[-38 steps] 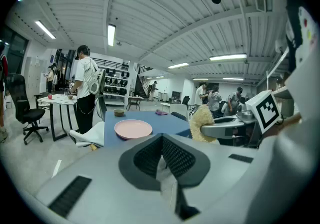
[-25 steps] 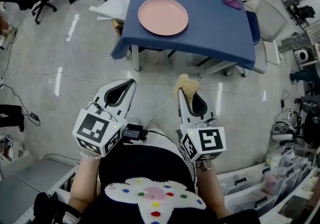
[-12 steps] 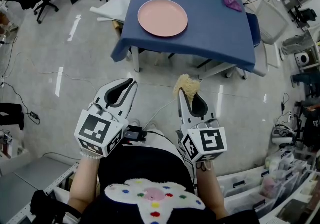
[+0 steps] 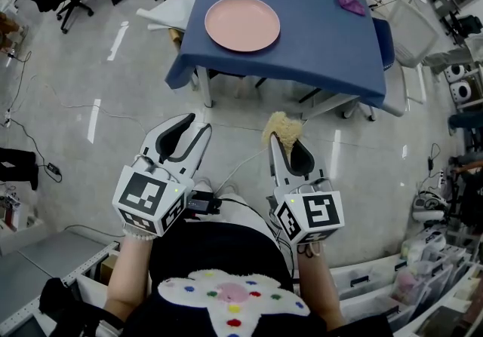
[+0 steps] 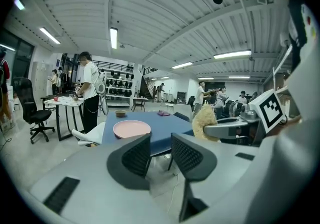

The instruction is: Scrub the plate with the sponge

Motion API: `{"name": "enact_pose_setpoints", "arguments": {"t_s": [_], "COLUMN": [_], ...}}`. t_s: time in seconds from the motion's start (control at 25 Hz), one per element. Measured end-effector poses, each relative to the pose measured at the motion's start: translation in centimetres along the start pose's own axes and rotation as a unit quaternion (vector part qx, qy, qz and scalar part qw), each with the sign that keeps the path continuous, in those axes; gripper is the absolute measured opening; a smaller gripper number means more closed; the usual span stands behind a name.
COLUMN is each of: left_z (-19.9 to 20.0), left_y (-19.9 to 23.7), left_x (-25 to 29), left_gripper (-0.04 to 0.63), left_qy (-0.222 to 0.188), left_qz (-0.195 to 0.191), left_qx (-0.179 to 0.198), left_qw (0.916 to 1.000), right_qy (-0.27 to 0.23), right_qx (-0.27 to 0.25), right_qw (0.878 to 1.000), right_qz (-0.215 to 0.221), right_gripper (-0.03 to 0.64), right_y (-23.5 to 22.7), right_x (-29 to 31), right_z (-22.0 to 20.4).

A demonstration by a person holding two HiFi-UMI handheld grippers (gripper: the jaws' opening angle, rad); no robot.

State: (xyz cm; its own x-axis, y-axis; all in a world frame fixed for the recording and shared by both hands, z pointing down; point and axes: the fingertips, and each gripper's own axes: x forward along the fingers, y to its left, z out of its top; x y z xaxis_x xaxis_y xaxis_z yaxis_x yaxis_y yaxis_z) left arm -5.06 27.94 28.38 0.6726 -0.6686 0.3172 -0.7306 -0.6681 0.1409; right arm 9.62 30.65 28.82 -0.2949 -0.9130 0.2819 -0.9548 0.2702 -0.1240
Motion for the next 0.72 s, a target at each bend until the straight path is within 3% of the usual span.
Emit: {"name": "enact_pose_setpoints", "arguments": {"t_s": [0.72], "left_z": [0.4], "left_y": [-1.4], "left_x": [1.4], "left_gripper": [0.117], "left_qy": [-0.019], "left_qz": [0.021], "left_qx": [-0.002], "left_qw": [0.9996], "right_qy": [-0.011], "right_qx": [-0.001], "right_qw": [1.0], "right_qz": [0.002], "right_gripper": [0.095], "right_y": [-3.0], "right_x": [-1.2], "right_z": [-0.6]}}
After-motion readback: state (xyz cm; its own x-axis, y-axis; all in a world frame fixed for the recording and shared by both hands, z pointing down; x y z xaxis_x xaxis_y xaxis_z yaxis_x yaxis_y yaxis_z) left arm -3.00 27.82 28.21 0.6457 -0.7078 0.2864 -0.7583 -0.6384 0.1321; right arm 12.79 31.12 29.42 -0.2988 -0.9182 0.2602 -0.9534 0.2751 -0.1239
